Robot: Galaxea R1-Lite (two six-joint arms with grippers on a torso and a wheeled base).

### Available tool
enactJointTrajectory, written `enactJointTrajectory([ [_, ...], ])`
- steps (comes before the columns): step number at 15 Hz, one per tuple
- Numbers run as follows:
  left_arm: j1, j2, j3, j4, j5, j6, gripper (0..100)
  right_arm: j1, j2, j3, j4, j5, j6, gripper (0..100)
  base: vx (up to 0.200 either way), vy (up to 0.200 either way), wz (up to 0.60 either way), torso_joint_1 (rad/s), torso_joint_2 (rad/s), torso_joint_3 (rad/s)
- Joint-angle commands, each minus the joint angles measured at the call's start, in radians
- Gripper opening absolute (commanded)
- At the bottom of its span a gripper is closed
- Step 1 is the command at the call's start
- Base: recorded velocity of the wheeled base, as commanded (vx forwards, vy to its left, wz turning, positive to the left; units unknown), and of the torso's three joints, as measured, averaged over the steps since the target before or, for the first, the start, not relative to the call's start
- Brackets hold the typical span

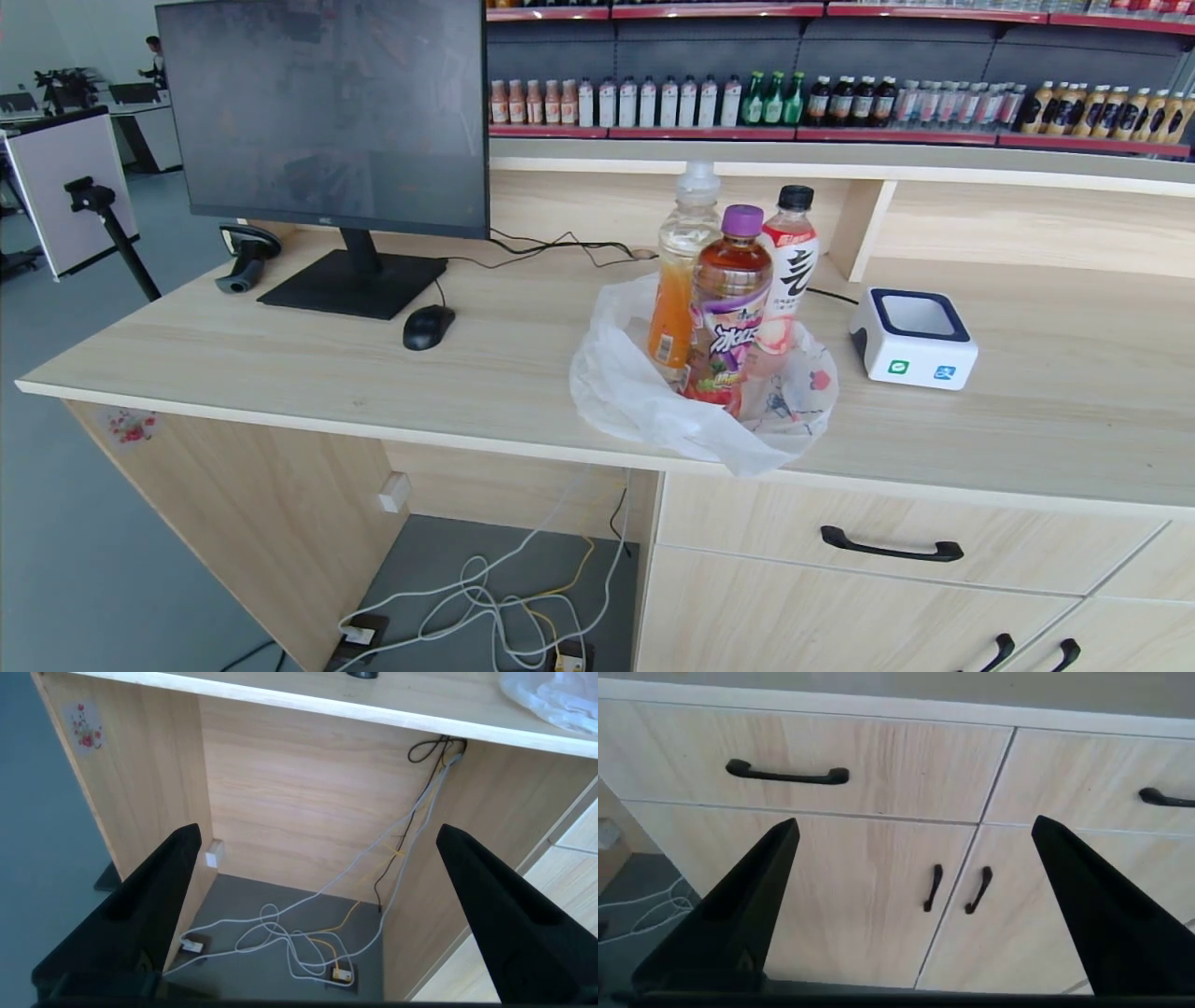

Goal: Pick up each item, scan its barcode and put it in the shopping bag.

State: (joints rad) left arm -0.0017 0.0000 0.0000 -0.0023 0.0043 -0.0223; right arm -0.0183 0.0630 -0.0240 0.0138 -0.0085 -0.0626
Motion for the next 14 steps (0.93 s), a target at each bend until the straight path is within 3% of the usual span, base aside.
enactJointTrajectory([
  [1,0.000,0.000,0.000,-0.001,0.000,-0.001,100,0.034,-0.025,0.024,-0.014,0.021,0.046,100,0.000,0.000,0.00,0.000,0.00,0.000],
  [9,0.000,0.002,0.000,-0.001,0.000,0.001,100,0.020,-0.063,0.024,-0.012,0.019,0.047,100,0.000,0.000,0.00,0.000,0.00,0.000],
  [14,0.000,0.000,0.000,0.001,0.000,0.001,100,0.020,-0.063,0.024,-0.012,0.021,0.047,100,0.000,-0.040,-0.60,0.004,0.00,0.000],
])
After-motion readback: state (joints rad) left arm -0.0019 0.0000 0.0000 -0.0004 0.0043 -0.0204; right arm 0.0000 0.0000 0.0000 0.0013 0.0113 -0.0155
